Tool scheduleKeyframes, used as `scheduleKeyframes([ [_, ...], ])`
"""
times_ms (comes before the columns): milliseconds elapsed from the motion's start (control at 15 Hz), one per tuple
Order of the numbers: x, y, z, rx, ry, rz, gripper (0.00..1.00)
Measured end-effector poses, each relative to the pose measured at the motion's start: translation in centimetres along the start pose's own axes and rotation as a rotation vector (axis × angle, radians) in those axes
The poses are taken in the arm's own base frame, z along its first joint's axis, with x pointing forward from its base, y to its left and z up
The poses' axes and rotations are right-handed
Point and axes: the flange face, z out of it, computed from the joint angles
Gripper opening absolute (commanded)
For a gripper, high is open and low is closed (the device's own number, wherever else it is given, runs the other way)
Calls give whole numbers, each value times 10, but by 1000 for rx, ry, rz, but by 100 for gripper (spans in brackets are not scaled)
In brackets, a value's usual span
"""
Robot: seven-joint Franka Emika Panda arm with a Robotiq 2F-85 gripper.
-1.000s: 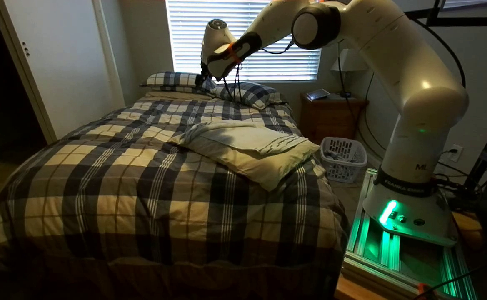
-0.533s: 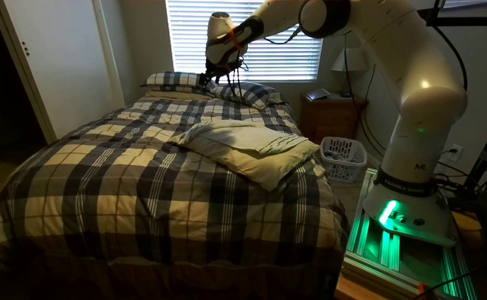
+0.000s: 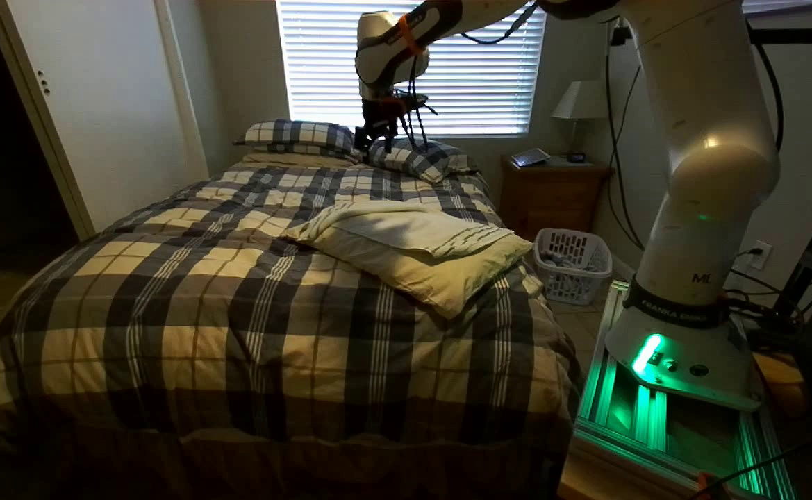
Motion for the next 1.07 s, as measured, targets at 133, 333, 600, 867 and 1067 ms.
scheduleKeyframes([
  [133, -20, 0, 6, 1, -66, 22, 100],
  [333, -46, -2, 19, -3, -137, 50, 100],
  [600, -59, -6, 24, -2, -158, 53, 100],
  [867, -61, -8, 28, 1, -177, 53, 100],
  [1067, -73, -15, 43, 2, -249, 58, 100],
])
